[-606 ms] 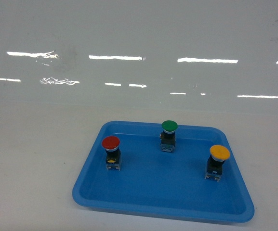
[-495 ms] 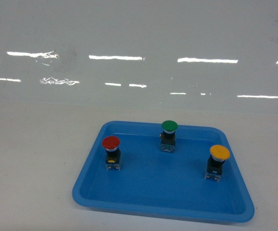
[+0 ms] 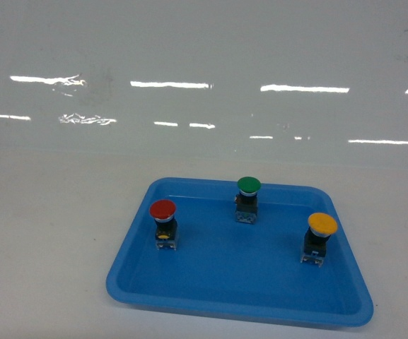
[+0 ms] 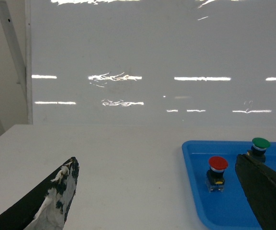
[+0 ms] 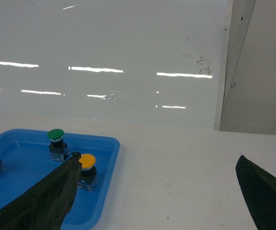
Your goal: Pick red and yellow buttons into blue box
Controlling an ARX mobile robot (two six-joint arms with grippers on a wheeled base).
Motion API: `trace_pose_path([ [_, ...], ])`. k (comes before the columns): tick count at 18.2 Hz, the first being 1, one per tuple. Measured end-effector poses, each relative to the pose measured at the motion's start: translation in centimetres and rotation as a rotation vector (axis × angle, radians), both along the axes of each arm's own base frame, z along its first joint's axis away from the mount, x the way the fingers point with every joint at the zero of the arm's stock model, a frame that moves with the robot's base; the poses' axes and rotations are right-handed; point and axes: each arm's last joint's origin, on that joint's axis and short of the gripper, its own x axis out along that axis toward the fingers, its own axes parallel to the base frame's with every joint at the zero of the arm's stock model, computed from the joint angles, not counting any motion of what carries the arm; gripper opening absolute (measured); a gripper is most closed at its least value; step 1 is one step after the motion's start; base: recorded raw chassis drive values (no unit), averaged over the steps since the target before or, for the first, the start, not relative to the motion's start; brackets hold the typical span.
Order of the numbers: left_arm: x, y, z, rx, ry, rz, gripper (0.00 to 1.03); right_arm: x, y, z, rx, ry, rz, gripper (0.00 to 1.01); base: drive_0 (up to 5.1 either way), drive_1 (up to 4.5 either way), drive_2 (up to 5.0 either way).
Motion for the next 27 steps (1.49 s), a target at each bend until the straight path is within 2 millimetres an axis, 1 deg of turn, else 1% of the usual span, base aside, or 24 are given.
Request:
trace_pose_path([
  [6, 0.0, 0.0, 0.0, 0.000, 0.000, 0.000, 0.98, 0.0, 0.0, 0.0, 0.000, -0.002, 0.002, 0.98, 0.0, 0.00, 0.0],
  [8, 0.0, 0.0, 0.0, 0.000, 0.000, 0.000, 0.98, 0.8, -0.3, 0.5, 0.015, -0.030, -0.002, 0.98, 0.0, 0.00, 0.0],
  [9, 0.0, 0.0, 0.0, 0.000, 0.000, 0.000, 0.98, 1.7, -0.2, 0.2, 0.033, 0.008, 0.007, 0.98, 0.0, 0.00, 0.0],
  [11, 0.0, 0.0, 0.0, 0.000, 0.000, 0.000, 0.98, 3.4, 0.8, 0.0, 0.040, 0.056, 0.077, 0.98, 0.0, 0.00, 0.0],
  [12, 0.0, 0.0, 0.0, 0.000, 0.000, 0.000, 0.98, 4.4, 1.2, 0.4, 0.042, 0.057, 0.099, 0.98, 0.0, 0.00, 0.0],
  [14, 0.0, 0.0, 0.0, 0.000, 0.000, 0.000, 0.98, 7.3, 2.1, 1.9, 0.042, 0.050, 0.136, 0.98, 0.0, 0.00, 0.0],
  [15, 0.0, 0.0, 0.0, 0.000, 0.000, 0.000, 0.98, 9.0, 2.6, 2.2, 0.035, 0.070, 0.151, 0.98, 0.0, 0.00, 0.0],
  [17, 0.0, 0.0, 0.0, 0.000, 0.000, 0.000, 0.98, 12.0, 3.0, 1.9, 0.019, 0.115, 0.159, 0.98, 0.0, 0.00, 0.0],
  [19, 0.0, 0.0, 0.0, 0.000, 0.000, 0.000, 0.98, 15.0, 3.0, 1.6, 0.005, 0.162, 0.138, 0.98, 0.0, 0.00, 0.0],
  [20, 0.0, 0.0, 0.0, 0.000, 0.000, 0.000, 0.98, 15.8, 3.0, 1.3, 0.000, 0.172, 0.113, 0.98, 0.0, 0.00, 0.0],
  [25, 0.0, 0.0, 0.0, 0.000, 0.000, 0.000, 0.98, 15.8, 3.0, 1.3, 0.000, 0.170, 0.111, 0.98, 0.0, 0.00, 0.0],
  [26, 0.0, 0.0, 0.0, 0.000, 0.000, 0.000, 0.98, 17.0, 3.6, 0.7, -0.008, 0.166, 0.138, 0.98, 0.0, 0.00, 0.0],
  [27, 0.0, 0.0, 0.0, 0.000, 0.000, 0.000, 0.98, 17.7, 4.1, 0.2, -0.014, 0.172, 0.149, 0.98, 0.0, 0.00, 0.0],
])
